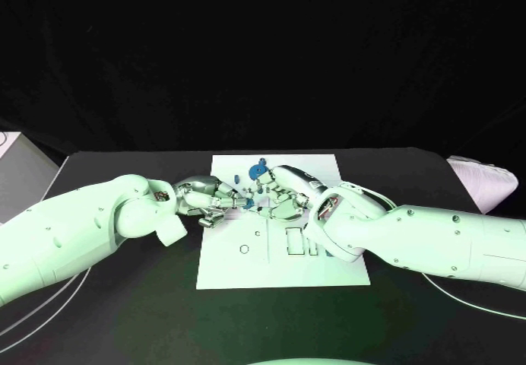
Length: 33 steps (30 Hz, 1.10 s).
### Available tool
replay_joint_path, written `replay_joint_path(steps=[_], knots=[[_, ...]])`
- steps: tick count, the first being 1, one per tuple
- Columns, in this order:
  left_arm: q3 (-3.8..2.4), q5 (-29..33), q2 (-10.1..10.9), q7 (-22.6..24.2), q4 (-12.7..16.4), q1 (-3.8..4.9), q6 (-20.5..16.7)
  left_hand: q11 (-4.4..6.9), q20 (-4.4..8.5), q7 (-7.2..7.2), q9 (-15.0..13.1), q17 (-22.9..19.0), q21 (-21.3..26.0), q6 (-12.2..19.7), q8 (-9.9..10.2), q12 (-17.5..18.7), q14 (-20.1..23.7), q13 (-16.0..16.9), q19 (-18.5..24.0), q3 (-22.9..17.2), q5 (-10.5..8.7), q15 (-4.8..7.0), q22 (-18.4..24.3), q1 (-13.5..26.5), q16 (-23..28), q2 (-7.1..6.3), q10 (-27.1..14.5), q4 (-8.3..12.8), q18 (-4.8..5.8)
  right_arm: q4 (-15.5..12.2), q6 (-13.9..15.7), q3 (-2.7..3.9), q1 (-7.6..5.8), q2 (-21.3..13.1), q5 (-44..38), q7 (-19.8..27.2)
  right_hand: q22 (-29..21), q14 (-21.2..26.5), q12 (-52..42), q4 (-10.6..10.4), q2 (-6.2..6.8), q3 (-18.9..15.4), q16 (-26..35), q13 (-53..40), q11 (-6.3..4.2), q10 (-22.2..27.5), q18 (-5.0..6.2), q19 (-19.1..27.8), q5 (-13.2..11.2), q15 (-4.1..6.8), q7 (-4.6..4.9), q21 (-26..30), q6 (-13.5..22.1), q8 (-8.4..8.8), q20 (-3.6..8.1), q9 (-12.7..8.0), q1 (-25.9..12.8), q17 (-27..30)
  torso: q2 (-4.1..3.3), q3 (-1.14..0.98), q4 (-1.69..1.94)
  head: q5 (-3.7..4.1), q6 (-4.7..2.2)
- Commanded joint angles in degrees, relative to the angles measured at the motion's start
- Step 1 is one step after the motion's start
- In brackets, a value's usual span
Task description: Assemble the parts on the task board
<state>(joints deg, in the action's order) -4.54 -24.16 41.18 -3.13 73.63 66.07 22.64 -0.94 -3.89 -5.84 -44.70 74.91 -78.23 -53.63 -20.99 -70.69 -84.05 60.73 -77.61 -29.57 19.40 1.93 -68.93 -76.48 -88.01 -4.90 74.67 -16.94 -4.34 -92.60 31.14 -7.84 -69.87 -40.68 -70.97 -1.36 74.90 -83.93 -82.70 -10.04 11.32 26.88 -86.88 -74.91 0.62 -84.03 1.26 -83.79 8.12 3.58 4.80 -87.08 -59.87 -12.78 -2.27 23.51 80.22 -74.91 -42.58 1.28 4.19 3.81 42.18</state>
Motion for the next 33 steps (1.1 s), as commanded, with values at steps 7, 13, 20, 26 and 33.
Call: replay_joint_path(steps=[7, 13, 20, 26, 33], knots=[[0.43, 4.05, -0.33, -0.38, -0.25, 0.10, -2.37, 0.58, 0.50, 1.12, 0.12, 12.97, -0.84, -0.61, -1.94, -0.72, -5.10, 0.91, -1.01, -12.27, 0.32, 0.98, -1.14, 5.30, -0.79, -1.85, 1.68, 9.01, -0.16, -0.21, -0.24, -0.06, 0.10, 0.22, -0.96, 0.23, 12.95, -4.78, -0.04, -0.15, -0.03, -0.12, 0.20, -8.74, -0.27, 0.10, -0.53, -5.34, 0.27, 0.07, 0.01, 0.06, -0.24, -0.35, 0.10, 0.06, -0.71, -9.63, -0.02, 0.00, 0.01, 0.01, 0.06], [0.71, 5.16, -0.43, -0.99, 0.11, 0.11, -2.63, 1.14, 0.88, 1.77, 0.24, 13.55, -1.37, -1.67, -3.21, -1.31, -5.36, 1.95, -1.53, -16.33, 1.02, 1.41, -2.10, 9.61, -1.11, -2.72, 2.82, 12.57, 0.03, -0.10, -0.03, -0.06, 0.10, 0.31, -1.07, 0.06, 12.93, -4.78, -0.03, -0.13, -0.03, -0.10, 0.20, -8.74, -0.27, 0.11, -0.52, -5.32, 0.29, 0.07, 0.01, 0.10, -0.23, -0.36, 0.10, 0.06, -0.71, -9.62, -0.02, -0.01, 0.01, 0.00, 0.15], [0.86, 6.76, -0.43, -2.17, 0.74, 0.11, -3.96, 1.46, 1.13, 2.16, 0.08, 13.86, -1.35, -2.48, -4.27, -1.54, -5.48, 2.47, -1.46, -18.38, 2.17, 1.70, -2.13, 12.55, -1.28, -3.08, 3.34, 14.87, 0.02, -0.05, 0.16, -0.06, 0.10, 0.38, -1.17, -0.09, 12.95, -4.78, -0.08, -0.11, -0.05, -0.06, 0.19, -8.78, -0.28, 0.07, -0.53, -5.33, 0.31, 0.07, 0.00, 0.07, -0.23, -0.38, 0.10, 0.07, -0.70, -9.65, -0.02, 0.00, -0.02, -0.04, 0.29], [0.95, 7.42, -0.39, -3.76, 1.19, 0.11, -6.52, 1.74, 1.39, 2.45, -0.43, 14.13, -1.29, -2.94, -5.54, -1.82, -5.59, 2.97, -1.37, -19.86, 4.61, 1.95, -2.09, 15.16, -1.44, -3.62, 3.61, 16.70, -0.01, -0.07, 0.39, -0.06, 0.10, 0.36, -1.24, -0.16, 12.95, -4.78, -0.08, -0.11, -0.05, -0.06, 0.19, -8.78, -0.28, 0.07, -0.53, -5.33, 0.31, 0.07, 0.00, 0.07, -0.23, -0.38, 0.10, 0.07, -0.70, -9.65, -0.04, -0.01, 0.03, -0.05, 0.28], [1.08, 7.59, -0.46, -4.96, 1.76, 0.11, -10.46, 2.43, 1.87, 3.25, -2.93, 14.85, -1.39, -3.62, -8.80, -2.27, -5.86, 3.80, -1.47, -19.97, 11.10, 2.50, -2.35, 18.07, -1.85, -4.38, 4.31, 18.27, 0.02, -0.15, 0.64, -0.06, 0.10, 0.34, -1.36, -0.25, 12.95, -4.78, -0.08, -0.11, -0.05, -0.06, 0.19, -8.78, -0.28, 0.07, -0.53, -5.33, 0.31, 0.07, 0.00, 0.07, -0.23, -0.38, 0.10, 0.07, -0.70, -9.65, -0.03, 0.00, -0.02, -0.10, 0.28]])
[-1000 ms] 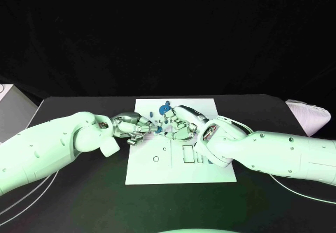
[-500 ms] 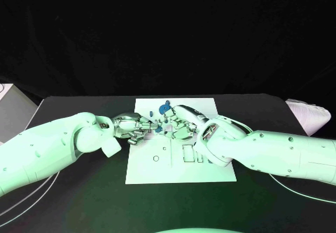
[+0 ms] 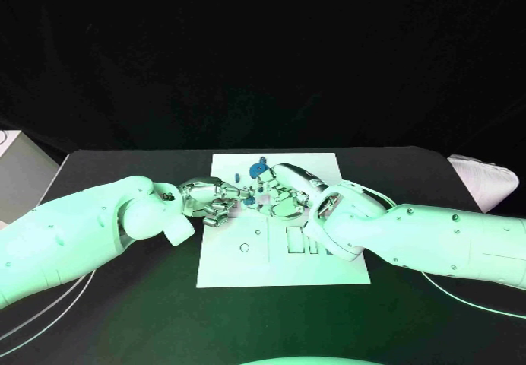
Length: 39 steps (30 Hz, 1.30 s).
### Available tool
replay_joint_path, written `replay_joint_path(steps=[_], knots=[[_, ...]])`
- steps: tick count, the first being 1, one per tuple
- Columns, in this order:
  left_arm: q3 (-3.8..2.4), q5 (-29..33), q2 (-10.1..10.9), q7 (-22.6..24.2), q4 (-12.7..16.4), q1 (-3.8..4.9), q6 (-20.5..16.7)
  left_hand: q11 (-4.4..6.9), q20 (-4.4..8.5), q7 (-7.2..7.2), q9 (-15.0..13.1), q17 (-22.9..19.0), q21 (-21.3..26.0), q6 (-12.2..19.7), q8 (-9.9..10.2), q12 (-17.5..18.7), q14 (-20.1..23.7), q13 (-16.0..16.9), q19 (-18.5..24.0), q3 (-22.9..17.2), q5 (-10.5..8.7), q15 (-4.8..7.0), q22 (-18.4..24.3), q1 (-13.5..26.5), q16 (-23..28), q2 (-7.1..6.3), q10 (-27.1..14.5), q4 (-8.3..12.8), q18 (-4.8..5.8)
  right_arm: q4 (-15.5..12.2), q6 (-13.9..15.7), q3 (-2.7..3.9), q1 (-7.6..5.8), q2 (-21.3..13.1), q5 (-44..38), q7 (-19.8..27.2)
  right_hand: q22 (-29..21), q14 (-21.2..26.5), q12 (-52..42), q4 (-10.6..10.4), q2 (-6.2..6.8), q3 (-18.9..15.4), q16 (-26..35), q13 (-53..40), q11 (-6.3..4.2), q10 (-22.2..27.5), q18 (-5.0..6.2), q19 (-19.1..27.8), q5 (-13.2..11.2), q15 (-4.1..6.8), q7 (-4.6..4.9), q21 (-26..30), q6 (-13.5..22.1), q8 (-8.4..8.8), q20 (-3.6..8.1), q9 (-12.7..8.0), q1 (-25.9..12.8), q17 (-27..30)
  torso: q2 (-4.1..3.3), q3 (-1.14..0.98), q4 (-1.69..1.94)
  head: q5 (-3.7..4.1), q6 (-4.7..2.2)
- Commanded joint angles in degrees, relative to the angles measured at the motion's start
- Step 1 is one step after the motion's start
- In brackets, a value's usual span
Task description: Assemble the parts on the task board
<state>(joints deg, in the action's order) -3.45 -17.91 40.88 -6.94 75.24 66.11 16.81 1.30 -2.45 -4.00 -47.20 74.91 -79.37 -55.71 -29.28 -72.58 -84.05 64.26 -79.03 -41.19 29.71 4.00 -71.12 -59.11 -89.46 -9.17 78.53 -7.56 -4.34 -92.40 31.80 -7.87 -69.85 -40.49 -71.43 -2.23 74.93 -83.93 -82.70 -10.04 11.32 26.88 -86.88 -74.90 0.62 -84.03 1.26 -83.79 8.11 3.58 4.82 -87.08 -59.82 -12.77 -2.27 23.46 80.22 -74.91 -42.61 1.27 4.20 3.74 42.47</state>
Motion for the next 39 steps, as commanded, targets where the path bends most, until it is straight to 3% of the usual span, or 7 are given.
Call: replay_joint_path(steps=[1, 12, 15, 26, 31, 34, 39], knots=[[0.01, 1.34, -0.16, -1.22, 0.21, 0.08, -5.07, 0.21, 0.44, 1.44, -0.50, 14.88, -0.24, -1.54, -0.60, -0.45, -5.88, 0.36, -0.04, -8.37, 0.96, 0.44, -0.15, 0.76, -0.42, -0.13, 0.52, 8.96, 0.02, -0.36, -0.01, -0.02, 0.08, 0.15, -0.90, 0.61, 12.92, -4.78, -0.08, -0.10, -0.06, -0.06, 0.19, -8.79, -0.28, 0.07, -0.53, -5.33, 0.33, 0.07, -0.02, 0.07, -0.29, -0.40, 0.10, 0.12, -0.70, -9.65, -0.01, 0.02, -0.02, -0.03, 0.01], [0.22, 1.12, -0.27, -2.05, 1.32, 0.07, -10.38, 0.99, 1.06, 2.22, -2.04, 15.09, -1.09, -2.58, -2.70, -2.54, -5.95, 3.69, -1.00, -7.65, 8.32, 1.09, -1.62, 1.54, -0.54, -1.53, 2.95, 10.65, 0.32, -0.39, 0.12, -0.02, 0.08, 0.15, -1.10, 0.37, 12.92, -4.78, -0.08, -0.10, -0.06, -0.06, 0.19, -8.79, -0.28, 0.07, -0.53, -5.33, 0.33, 0.07, -0.02, 0.07, -0.29, -0.40, 0.10, 0.12, -0.70, -9.65, 0.00, 0.03, -0.02, -0.06, 0.04], [0.24, 1.11, -0.26, -2.06, 1.59, 0.07, -10.62, 1.24, 1.28, 2.48, -2.28, 15.09, -1.41, -3.17, -3.15, -3.39, -5.95, 5.03, -1.33, -6.81, 11.44, 1.32, -2.16, 1.35, -0.54, -2.14, 3.81, 11.08, 0.43, -0.36, 0.12, -0.02, 0.07, 0.15, -1.18, 0.26, 12.92, -4.78, -0.08, -0.10, -0.06, -0.06, 0.19, -8.79, -0.28, 0.07, -0.53, -5.33, 0.33, 0.07, -0.02, 0.07, -0.29, -0.40, 0.10, 0.12, -0.70, -9.65, 0.02, 0.03, 0.01, -0.04, 0.05], [0.26, -0.34, -0.27, -1.64, 2.24, 0.03, -11.49, 1.40, 1.38, 2.64, -2.39, 15.09, -1.53, -3.38, -3.34, -3.56, -5.95, 5.38, -1.46, -5.98, 12.29, 1.43, -2.38, 0.69, -0.54, -2.25, 4.08, 11.49, 0.48, -0.06, 0.62, -0.02, 0.07, 0.13, -1.31, -0.25, 12.69, -4.75, 0.51, -0.07, 0.86, -0.05, 0.31, -8.31, 0.22, 0.58, -0.45, -5.25, 0.16, -0.26, 0.64, 0.42, 1.58, 0.32, -0.12, -0.35, -1.51, -9.48, 0.02, 0.06, 0.00, -0.03, 0.02], [0.23, -1.26, -0.34, -1.61, 2.33, 0.03, -11.63, 1.44, 1.42, 2.67, -2.39, 15.09, -1.57, -3.46, -3.35, -3.61, -5.95, 5.49, -1.50, -5.79, 12.54, 1.46, -2.45, 0.38, -0.54, -2.32, 4.17, 11.70, 0.49, 0.37, 0.90, -0.02, 0.06, 0.14, -1.10, -0.77, 12.04, -4.67, 2.62, -0.74, 2.45, -0.81, 0.50, -6.56, 2.16, 2.62, -0.25, -4.97, -0.72, -1.84, 2.89, 1.40, 6.39, 3.27, -1.29, -1.85, -2.84, -9.24, 0.03, 0.04, -0.01, -0.06, 0.08], [0.21, -2.21, -0.42, -1.66, 2.29, 0.03, -11.66, 1.46, 1.44, 2.69, -2.37, 15.09, -1.57, -3.53, -3.34, -3.64, -5.95, 5.56, -1.50, -5.68, 12.75, 1.48, -2.45, 0.15, -0.54, -2.39, 4.22, 11.86, 0.49, 0.72, 1.11, -0.01, 0.05, 0.11, -0.87, -0.99, 10.90, -4.46, 6.48, -1.17, 3.16, -3.00, 0.98, -3.25, 3.24, 6.12, 0.13, -4.46, -0.10, -2.79, 4.02, 3.11, 9.02, 4.92, -2.20, -2.65, -3.25, -8.51, 0.03, 0.02, -0.01, -0.09, 0.05], [0.17, -4.05, -0.57, -2.03, 2.06, 0.03, -11.73, 1.47, 1.46, 2.70, -2.35, 15.09, -1.67, -3.59, -3.33, -3.65, -5.95, 5.61, -1.60, -5.59, 12.93, 1.50, -2.63, -0.04, -0.54, -2.44, 4.26, 11.98, 0.53, 1.27, 1.91, -0.01, 0.04, -0.08, -0.19, -0.94, 9.07, -3.88, 9.39, -2.97, 1.56, -11.10, 2.15, -0.35, 4.12, 9.03, 0.75, -3.63, -0.40, -3.51, 4.94, 5.91, 11.11, 6.39, -3.33, -3.57, -0.53, -6.92, 0.05, 0.00, -0.04, -0.08, 0.01]])
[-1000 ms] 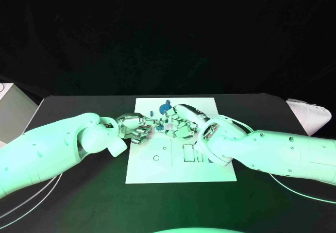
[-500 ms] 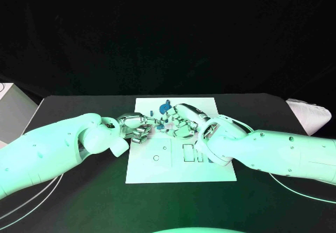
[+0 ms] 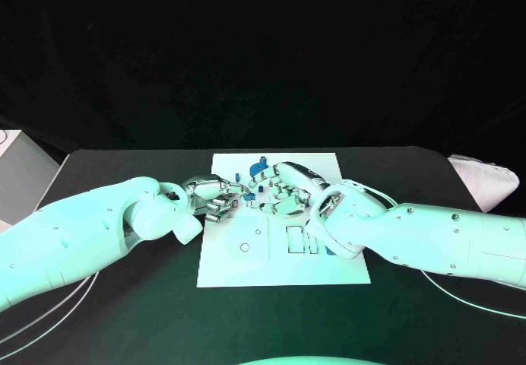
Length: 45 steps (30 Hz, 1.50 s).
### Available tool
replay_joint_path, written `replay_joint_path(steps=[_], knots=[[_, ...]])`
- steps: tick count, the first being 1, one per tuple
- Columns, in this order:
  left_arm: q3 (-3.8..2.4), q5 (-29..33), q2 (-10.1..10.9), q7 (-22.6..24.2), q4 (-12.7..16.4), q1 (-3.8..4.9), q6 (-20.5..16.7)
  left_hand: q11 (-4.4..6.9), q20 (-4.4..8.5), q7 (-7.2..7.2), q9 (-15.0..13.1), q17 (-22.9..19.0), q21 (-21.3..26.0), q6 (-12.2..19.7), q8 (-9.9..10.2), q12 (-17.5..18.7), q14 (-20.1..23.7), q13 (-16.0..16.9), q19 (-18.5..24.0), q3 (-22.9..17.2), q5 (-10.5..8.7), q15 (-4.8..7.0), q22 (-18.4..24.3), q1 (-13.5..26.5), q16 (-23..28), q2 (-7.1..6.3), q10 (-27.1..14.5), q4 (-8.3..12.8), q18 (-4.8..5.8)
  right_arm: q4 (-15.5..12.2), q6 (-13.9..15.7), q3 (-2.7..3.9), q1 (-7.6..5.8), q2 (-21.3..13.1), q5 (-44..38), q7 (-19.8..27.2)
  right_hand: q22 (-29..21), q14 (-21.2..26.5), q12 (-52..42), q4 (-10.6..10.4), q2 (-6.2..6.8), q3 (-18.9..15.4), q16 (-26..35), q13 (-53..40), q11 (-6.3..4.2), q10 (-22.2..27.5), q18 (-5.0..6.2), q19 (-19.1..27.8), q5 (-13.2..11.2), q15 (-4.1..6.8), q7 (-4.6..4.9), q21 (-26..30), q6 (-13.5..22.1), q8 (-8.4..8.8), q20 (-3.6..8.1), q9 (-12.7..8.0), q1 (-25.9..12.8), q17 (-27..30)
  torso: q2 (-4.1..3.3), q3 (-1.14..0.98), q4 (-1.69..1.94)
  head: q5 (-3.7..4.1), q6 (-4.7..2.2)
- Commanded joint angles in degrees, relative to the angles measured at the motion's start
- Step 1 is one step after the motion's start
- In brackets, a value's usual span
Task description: Assemble the parts on the task board
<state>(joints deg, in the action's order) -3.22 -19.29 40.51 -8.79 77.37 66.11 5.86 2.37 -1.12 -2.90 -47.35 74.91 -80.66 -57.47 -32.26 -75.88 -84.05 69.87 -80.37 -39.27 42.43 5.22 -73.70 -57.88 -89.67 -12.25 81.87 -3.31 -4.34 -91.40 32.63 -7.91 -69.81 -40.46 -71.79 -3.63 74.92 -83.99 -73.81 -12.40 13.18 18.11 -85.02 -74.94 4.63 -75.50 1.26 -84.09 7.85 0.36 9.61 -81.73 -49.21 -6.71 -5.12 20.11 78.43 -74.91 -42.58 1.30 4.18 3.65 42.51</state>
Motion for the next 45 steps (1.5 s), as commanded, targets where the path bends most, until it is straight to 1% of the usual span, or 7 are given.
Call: replay_joint_path(steps=[1, 4, 13, 21, 26, 34, 45], knots=[[-0.08, -3.43, -0.28, -0.37, -0.18, 0.03, -0.78, 0.41, 0.15, 1.60, -2.19, 15.09, -0.41, -1.86, -0.33, -0.35, -5.95, 0.01, -0.29, -7.48, 0.33, 0.30, -0.10, -1.38, -0.33, 0.63, 0.92, 7.79, 0.54, 0.45, 1.55, 0.02, 0.01, -0.22, 0.49, 0.58, 8.12, -3.56, 1.50, -2.48, -1.02, -6.68, 0.78, 0.86, 0.37, 1.66, 1.07, -2.91, 0.00, -0.63, 0.48, 2.03, 1.26, 0.94, -0.68, -0.62, 3.16, -6.29, 0.01, -0.03, -0.02, 0.04, -0.08], [-0.11, -4.83, -0.43, -0.75, -0.43, 0.04, -0.69, 0.43, 0.16, 1.60, -2.16, 15.09, -0.44, -1.88, -0.31, -0.31, -5.95, -0.01, -0.31, -7.45, 0.45, 0.31, -0.13, -1.52, -0.33, 0.61, 0.92, 7.87, 0.55, 0.82, 2.51, 0.04, 0.00, -0.58, 0.97, 0.91, 7.89, -3.50, 1.76, -4.24, -1.35, -9.96, 0.85, 1.49, 0.63, 2.16, 1.15, -2.85, 0.15, -0.84, 0.71, 2.43, 1.75, 1.42, -0.84, -0.97, 5.18, -6.22, -0.01, -0.06, -0.03, 0.03, -0.17], [-0.37, -12.04, -1.24, -3.57, -2.24, 0.45, 0.45, 0.47, 0.22, 1.59, -2.08, 15.09, -0.47, -1.97, -0.22, -0.09, -5.95, -0.26, -0.35, -7.36, 0.82, 0.37, -0.17, -1.97, -0.33, 0.59, 0.85, 8.12, 0.55, 3.25, 4.74, 0.54, -0.61, -3.20, 7.90, 4.21, 8.28, -3.63, 1.23, -4.23, -2.01, -10.97, 0.60, 1.45, 0.63, 1.80, 1.02, -3.08, 2.24, -0.85, 0.71, 1.90, 1.29, 1.41, -0.89, -1.10, 7.01, -6.58, 0.11, -0.12, -0.08, -0.24, -0.53], [-0.50, -19.59, -3.94, -10.42, -6.16, 3.05, 4.26, 0.48, 0.24, 1.57, -2.05, 15.09, -0.38, -1.98, -0.18, 0.16, -5.95, -0.58, -0.26, -7.37, 0.90, 0.40, 0.02, -2.11, -0.33, 0.66, 0.74, 8.16, 0.50, 8.18, 7.11, 0.93, -3.67, -4.97, 24.69, 9.77, 8.14, -3.50, 1.04, -4.15, -2.00, -10.30, 0.84, 1.82, 0.12, 1.89, 1.09, -2.99, 8.63, -0.45, 0.14, 2.24, -1.04, -0.01, -0.57, -0.85, 7.04, -6.29, 0.29, -0.16, -0.02, -0.10, -1.32], [-0.45, -27.03, -6.36, -13.13, -8.32, 4.75, 6.39, 0.48, 0.26, 1.55, -2.01, 15.09, -0.35, -1.96, -0.11, 0.43, -5.95, -0.92, -0.23, -7.36, 0.94, 0.41, 0.09, -2.26, -0.33, 0.71, 0.61, 8.20, 0.48, 11.63, 8.50, 1.09, -5.53, -5.36, 30.35, 11.84, 7.42, -3.33, 1.42, -4.12, -1.95, -10.03, 1.15, 2.27, 0.04, 2.32, 1.33, -2.64, 9.53, -0.39, 0.05, 3.37, -1.27, -0.26, -0.51, -0.83, 6.90, -5.86, 0.62, -0.22, -0.05, -0.29, -1.54], [0.45, -38.75, -11.38, -17.73, -10.70, 6.31, 8.24, 0.46, 0.28, 1.49, -1.93, 14.92, -0.28, -1.91, 0.02, 0.79, -5.89, -1.35, -0.19, -7.39, 0.98, 0.42, 0.23, -2.52, -0.23, 0.88, 0.44, 8.24, 0.45, 16.30, 10.28, 1.49, -7.21, -5.23, 32.69, 13.87, 6.88, -3.09, 2.17, -4.08, -1.94, -9.79, 1.65, 3.04, 0.01, 3.05, 1.52, -2.38, 9.95, -0.36, 0.03, 4.23, -1.37, -0.39, -0.48, -0.82, 6.91, -5.17, 0.81, -0.33, -0.10, -0.67, -1.66], [1.30, -45.21, -14.81, -19.94, -12.24, 6.84, 6.75, 0.43, 0.29, 1.44, -1.88, 14.67, -0.13, -1.86, 0.10, 0.94, -5.81, -1.52, -0.05, -7.40, 0.98, 0.40, 0.50, -2.65, -0.07, 1.02, 0.38, 8.23, 0.40, 19.56, 10.74, 1.69, -7.73, -4.11, 33.62, 15.41, 0.15, 0.31, 10.13, -4.09, -1.26, -8.03, 8.12, 11.25, -0.06, 9.49, 3.52, 1.02, 10.25, -0.28, -0.02, 14.83, -0.90, -0.99, -0.44, -1.02, 6.50, 2.70, 0.79, -0.26, 0.03, -0.76, -1.86]])
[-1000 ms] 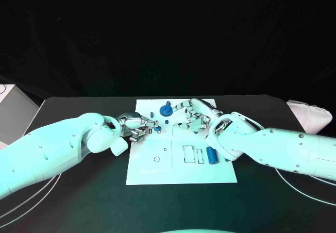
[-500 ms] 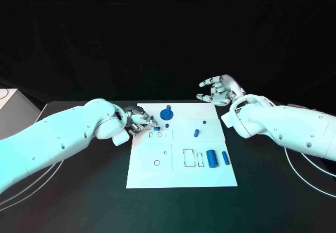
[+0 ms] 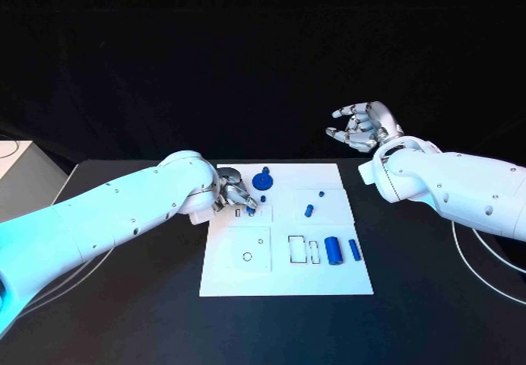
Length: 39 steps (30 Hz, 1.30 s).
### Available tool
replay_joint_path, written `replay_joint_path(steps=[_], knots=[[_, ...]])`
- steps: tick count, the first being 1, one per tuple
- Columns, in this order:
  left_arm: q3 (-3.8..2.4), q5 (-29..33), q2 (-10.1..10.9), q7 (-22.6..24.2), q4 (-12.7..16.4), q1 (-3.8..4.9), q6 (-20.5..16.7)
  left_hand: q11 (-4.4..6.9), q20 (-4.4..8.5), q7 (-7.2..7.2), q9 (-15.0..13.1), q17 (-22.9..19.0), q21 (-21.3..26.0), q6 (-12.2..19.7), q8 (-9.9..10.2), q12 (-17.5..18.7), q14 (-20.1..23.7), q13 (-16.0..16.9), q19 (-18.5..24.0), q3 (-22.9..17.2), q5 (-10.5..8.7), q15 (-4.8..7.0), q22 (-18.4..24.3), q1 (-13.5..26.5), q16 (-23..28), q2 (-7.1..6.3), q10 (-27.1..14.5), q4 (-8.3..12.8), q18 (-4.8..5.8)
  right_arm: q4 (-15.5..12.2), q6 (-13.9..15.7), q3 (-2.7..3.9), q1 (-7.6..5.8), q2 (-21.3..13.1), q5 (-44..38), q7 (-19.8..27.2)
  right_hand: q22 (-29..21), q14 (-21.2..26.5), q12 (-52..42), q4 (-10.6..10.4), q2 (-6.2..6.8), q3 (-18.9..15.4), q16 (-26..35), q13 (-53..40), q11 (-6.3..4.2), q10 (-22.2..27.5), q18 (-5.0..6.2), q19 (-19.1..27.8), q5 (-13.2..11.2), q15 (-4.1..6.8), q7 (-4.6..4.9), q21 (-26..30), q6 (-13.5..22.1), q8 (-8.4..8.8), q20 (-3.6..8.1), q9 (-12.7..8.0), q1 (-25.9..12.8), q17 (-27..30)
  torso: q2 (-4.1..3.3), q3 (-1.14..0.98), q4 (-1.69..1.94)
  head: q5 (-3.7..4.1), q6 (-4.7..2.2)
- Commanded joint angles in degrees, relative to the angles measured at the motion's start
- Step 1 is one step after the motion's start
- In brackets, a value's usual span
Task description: Assemble the parts on the task board
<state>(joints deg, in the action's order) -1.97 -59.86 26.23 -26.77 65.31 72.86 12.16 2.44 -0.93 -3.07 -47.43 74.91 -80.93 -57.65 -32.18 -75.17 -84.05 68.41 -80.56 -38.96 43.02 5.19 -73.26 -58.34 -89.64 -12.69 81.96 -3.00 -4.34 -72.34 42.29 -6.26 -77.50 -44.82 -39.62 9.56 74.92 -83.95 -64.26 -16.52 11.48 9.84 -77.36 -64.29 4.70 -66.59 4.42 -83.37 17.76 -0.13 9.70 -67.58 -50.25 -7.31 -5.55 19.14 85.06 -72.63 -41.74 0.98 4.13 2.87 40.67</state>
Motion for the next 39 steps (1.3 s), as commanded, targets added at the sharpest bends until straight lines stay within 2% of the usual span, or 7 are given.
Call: replay_joint_path(steps=[1, 9, 14, 39], knots=[[0.09, -4.99, -0.87, -2.08, -0.29, 0.10, 0.33, 0.36, 0.10, 1.61, -1.80, 14.64, 0.14, -1.67, 0.02, 0.24, -5.81, -0.07, 0.15, -7.72, 0.38, 0.42, 0.07, -2.21, -0.10, 1.48, 0.28, 7.92, 0.40, 0.74, 1.08, 0.05, -0.06, 0.40, 1.53, 2.33, 0.15, 0.27, 0.58, 0.03, 0.44, 0.24, 0.45, 0.61, -0.13, 0.58, 0.36, 0.30, 0.34, 0.21, -0.10, 0.68, 0.15, -0.39, -0.01, -0.06, -0.13, 0.42, -0.04, 0.07, 0.09, 0.01, 0.00], [0.28, -6.13, -1.98, -2.54, -0.78, 0.13, 0.00, 0.34, 0.10, 1.58, -1.79, 14.59, 0.14, -1.66, 0.05, 0.31, -5.80, -0.15, 0.15, -7.72, 0.39, 0.41, 0.08, -2.25, -0.06, 1.53, 0.25, 7.91, 0.40, 1.22, 0.98, 0.06, -0.10, 0.95, 1.63, 2.50, 0.26, 0.24, 0.65, 0.03, 0.46, 0.31, 0.41, 0.71, -0.14, 0.58, 0.31, 0.24, 0.35, 0.21, -0.10, 0.52, 0.17, -0.42, 0.00, -0.07, -0.14, 0.32, -0.18, 0.14, 0.05, -0.08, 0.21], [0.31, -5.82, -2.20, -2.64, -0.80, 0.13, 0.17, 0.33, 0.10, 1.57, -1.78, 14.63, 0.12, -1.65, 0.07, 0.26, -5.81, -0.07, 0.11, -7.73, 0.39, 0.41, 0.03, -2.29, -0.09, 1.58, 0.29, 7.90, 0.41, 1.12, 0.84, 0.06, -0.10, 1.07, 1.48, 2.42, 0.25, 0.23, 0.74, 0.05, 0.45, 0.39, 0.42, 0.84, -0.14, 0.61, 0.31, 0.22, 0.39, 0.22, -0.10, 0.53, 0.20, -0.44, 0.00, -0.07, -0.10, 0.31, -0.17, 0.10, 0.04, -0.09, 0.48], [0.59, -5.01, -1.95, -2.87, 0.08, 0.09, 1.77, 0.27, 0.08, 1.50, -1.76, 14.57, 0.12, -1.63, 0.12, 0.44, -5.79, -0.29, 0.09, -7.68, 0.39, 0.37, 0.04, -2.36, -0.05, 1.70, 0.22, 7.85, 0.41, 1.32, 0.25, 0.05, -0.09, 1.27, 1.26, 1.92, 0.25, 0.14, 0.81, 0.01, 0.40, 0.63, 0.37, 1.02, -0.14, 0.53, 0.28, 0.14, 0.75, 0.24, -0.10, 0.52, 0.23, -0.51, 0.02, -0.09, -0.14, 0.20, -0.15, 0.11, 0.05, -0.08, 1.51]])
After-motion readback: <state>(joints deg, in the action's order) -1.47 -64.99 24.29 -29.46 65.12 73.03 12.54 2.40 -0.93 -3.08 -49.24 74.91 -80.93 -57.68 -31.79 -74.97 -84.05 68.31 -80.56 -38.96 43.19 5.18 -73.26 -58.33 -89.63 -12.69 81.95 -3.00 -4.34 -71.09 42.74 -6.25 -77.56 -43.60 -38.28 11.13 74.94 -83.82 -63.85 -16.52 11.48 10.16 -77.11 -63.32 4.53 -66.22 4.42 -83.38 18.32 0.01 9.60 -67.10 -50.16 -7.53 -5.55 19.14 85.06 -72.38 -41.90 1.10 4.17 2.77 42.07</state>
